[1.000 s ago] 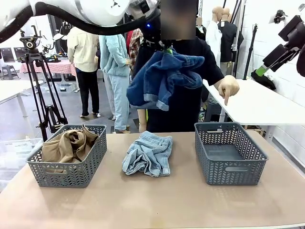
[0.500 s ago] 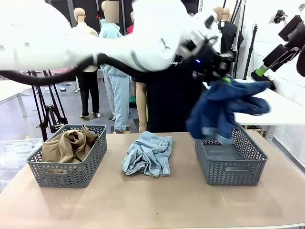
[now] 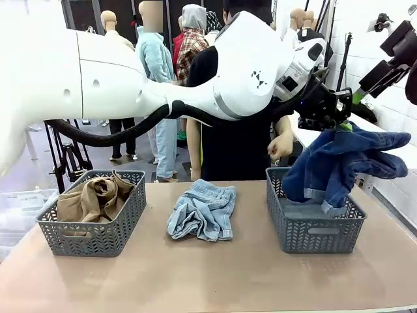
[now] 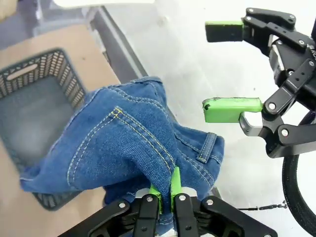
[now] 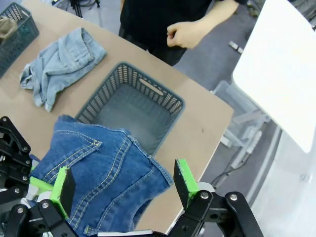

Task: Sort the tops and bottoms.
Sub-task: Sort the clothes according to human instructions.

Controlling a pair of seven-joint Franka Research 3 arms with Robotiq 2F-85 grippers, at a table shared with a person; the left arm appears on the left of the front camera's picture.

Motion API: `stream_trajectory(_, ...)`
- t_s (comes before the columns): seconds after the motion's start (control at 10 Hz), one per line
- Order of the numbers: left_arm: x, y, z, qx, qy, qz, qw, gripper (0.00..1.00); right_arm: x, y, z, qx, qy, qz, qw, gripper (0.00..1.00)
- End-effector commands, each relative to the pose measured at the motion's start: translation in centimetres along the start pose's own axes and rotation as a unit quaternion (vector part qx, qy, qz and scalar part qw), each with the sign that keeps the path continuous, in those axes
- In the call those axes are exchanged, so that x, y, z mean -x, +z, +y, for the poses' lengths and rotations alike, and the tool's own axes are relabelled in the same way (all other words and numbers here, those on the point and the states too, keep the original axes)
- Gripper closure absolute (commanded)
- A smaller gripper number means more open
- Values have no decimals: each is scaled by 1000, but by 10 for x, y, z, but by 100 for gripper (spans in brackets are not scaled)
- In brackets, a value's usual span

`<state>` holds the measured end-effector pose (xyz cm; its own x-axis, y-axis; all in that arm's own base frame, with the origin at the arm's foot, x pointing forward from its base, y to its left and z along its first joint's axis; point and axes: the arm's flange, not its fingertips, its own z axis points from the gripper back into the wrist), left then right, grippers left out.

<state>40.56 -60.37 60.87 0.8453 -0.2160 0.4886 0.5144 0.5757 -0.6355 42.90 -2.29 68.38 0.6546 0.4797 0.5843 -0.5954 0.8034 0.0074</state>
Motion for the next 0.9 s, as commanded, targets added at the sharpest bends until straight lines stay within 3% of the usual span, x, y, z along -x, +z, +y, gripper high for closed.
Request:
stream_trajectory(0.0, 2, 14, -7, -2, -8, -10, 1000, 100, 1, 0, -1, 1, 6, 2, 1000, 0)
stream_trajectory(0.2, -10, -13, 7, -8, 2, 2, 1000, 100, 1, 0, -1, 1, 6, 2, 1000, 0)
stream_trajectory(0.6, -43, -69, 55, -7, 23, -52, 998, 100, 1, 0, -1, 1, 6, 2, 1000, 0)
stream_trajectory(0.8, -44, -87, 71, -57, 30, -54, 996, 100, 1, 0, -1, 1, 6, 2, 1000, 0)
